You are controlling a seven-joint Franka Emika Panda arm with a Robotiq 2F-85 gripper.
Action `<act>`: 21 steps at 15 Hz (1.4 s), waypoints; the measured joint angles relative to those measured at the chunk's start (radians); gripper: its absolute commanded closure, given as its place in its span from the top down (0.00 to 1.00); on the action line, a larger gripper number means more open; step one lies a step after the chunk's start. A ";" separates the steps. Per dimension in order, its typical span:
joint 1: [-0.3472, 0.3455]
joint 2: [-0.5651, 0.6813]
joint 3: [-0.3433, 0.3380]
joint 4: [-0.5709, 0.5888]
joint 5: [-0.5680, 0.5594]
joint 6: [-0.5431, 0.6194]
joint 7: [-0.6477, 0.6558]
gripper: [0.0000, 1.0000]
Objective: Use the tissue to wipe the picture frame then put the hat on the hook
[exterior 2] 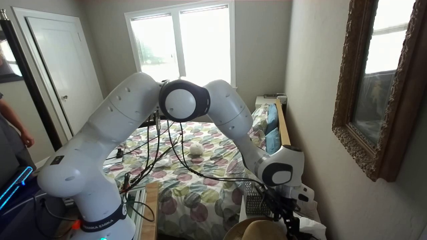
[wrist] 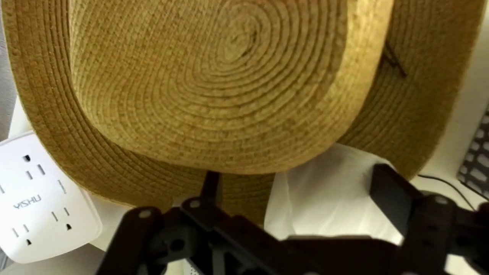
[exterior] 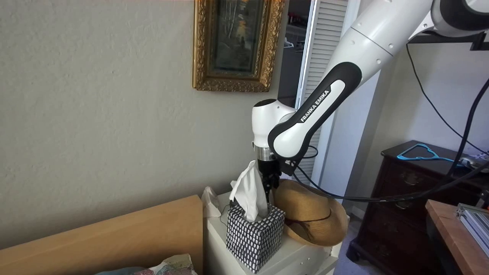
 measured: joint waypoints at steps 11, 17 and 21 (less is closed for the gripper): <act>0.028 0.000 0.008 0.012 0.000 0.000 -0.007 0.30; 0.040 -0.001 0.001 0.012 0.000 0.001 -0.007 0.00; 0.046 -0.003 -0.010 0.012 0.000 0.000 -0.005 0.01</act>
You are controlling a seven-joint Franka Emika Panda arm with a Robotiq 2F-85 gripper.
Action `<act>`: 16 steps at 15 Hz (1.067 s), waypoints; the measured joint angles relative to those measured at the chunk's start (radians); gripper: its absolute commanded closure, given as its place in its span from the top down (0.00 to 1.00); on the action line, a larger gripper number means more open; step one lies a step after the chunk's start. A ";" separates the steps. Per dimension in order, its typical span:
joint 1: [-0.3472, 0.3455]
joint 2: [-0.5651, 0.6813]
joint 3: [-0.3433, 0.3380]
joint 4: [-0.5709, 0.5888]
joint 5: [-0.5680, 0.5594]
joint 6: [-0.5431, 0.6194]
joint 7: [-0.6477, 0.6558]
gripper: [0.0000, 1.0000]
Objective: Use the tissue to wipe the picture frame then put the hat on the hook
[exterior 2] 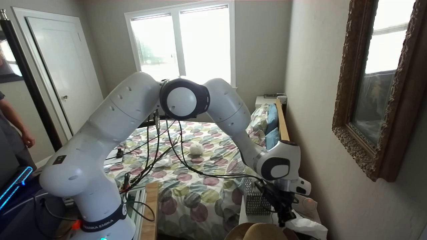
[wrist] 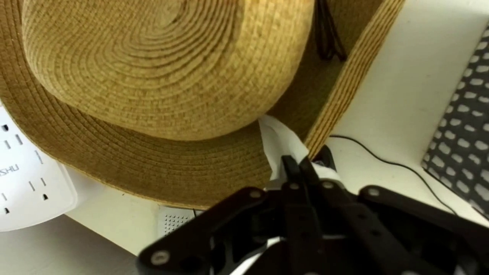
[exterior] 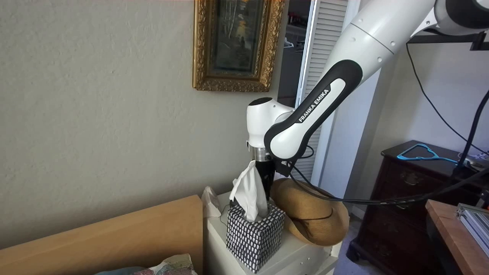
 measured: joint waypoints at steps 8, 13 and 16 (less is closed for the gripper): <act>0.008 -0.124 -0.018 -0.121 0.000 0.070 0.012 0.01; 0.024 -0.267 -0.040 -0.271 -0.005 0.078 0.015 0.06; 0.028 -0.310 -0.042 -0.321 -0.009 0.077 0.015 0.00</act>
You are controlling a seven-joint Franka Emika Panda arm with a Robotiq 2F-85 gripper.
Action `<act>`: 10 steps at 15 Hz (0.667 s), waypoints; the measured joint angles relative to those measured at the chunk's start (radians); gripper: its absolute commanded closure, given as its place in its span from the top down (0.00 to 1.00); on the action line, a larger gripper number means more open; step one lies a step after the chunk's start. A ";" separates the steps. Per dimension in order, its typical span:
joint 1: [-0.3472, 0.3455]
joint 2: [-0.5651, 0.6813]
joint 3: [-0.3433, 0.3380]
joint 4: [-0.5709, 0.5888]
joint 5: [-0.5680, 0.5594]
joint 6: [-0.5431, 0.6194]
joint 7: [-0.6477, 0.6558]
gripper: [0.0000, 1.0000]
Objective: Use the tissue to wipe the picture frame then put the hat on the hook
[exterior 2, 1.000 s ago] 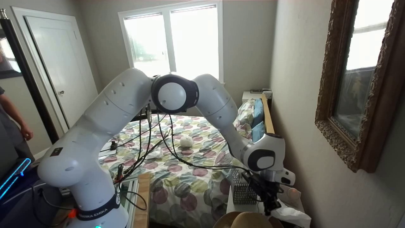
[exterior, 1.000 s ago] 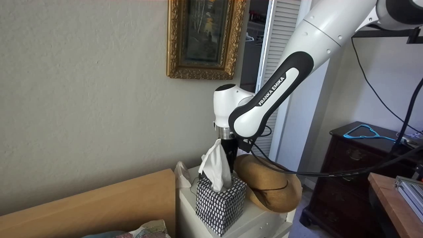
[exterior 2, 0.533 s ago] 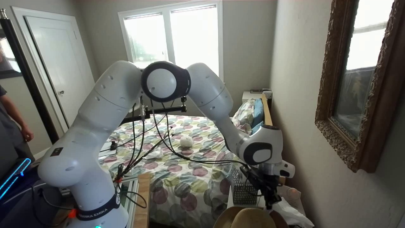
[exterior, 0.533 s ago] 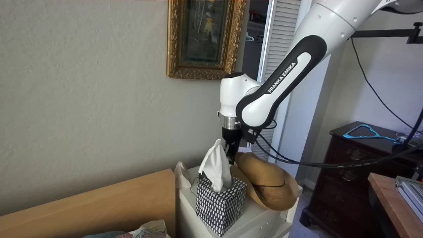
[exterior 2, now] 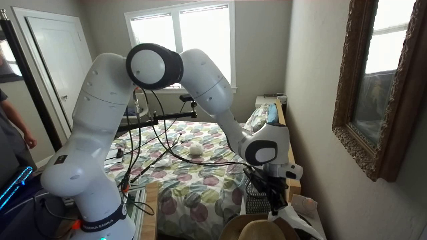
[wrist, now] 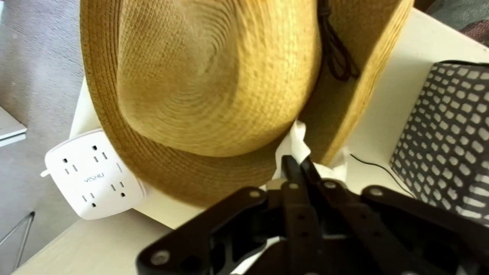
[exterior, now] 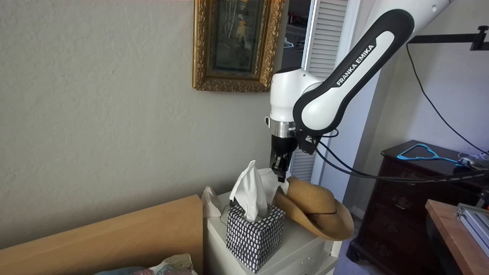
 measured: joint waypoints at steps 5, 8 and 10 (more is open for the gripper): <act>0.003 -0.037 -0.002 -0.042 -0.006 0.000 0.004 0.00; 0.002 -0.053 -0.003 -0.057 -0.006 0.010 0.007 0.00; 0.002 -0.080 -0.010 -0.082 -0.006 0.045 0.020 0.00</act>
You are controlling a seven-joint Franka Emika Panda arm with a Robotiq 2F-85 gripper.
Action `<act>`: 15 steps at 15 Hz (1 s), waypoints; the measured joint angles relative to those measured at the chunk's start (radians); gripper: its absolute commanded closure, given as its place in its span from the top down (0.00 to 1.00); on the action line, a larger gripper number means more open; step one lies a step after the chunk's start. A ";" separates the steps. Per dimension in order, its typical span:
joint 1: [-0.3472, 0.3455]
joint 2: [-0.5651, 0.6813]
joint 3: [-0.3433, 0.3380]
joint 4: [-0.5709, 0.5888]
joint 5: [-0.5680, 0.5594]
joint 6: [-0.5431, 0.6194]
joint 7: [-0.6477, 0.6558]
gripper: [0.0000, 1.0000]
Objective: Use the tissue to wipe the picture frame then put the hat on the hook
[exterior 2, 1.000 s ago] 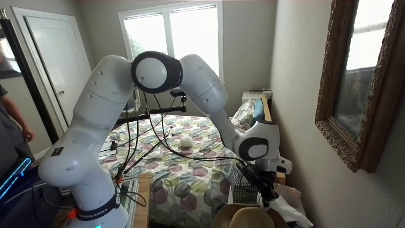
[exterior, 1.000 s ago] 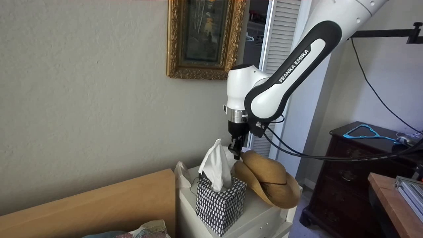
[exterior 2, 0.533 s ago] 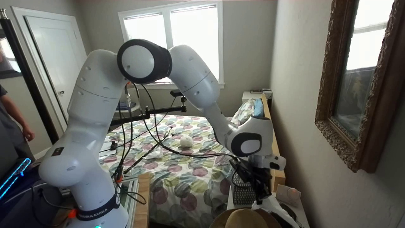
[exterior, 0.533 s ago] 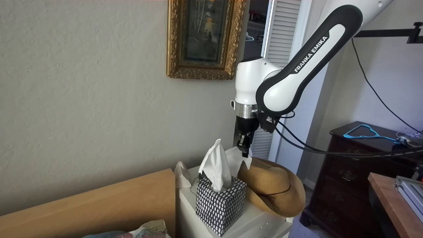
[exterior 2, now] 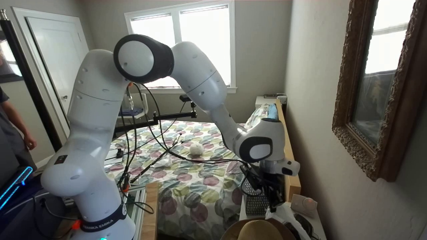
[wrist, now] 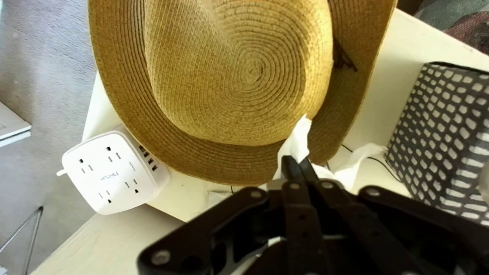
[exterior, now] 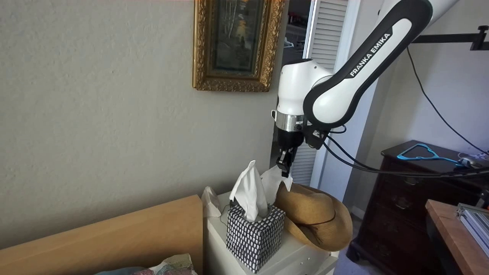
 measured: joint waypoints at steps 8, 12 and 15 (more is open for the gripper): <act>0.022 -0.203 -0.094 -0.216 -0.056 0.243 0.142 0.00; 0.060 -0.300 -0.168 -0.322 -0.148 0.372 0.264 0.00; 0.124 -0.358 -0.280 -0.366 -0.338 0.475 0.429 0.00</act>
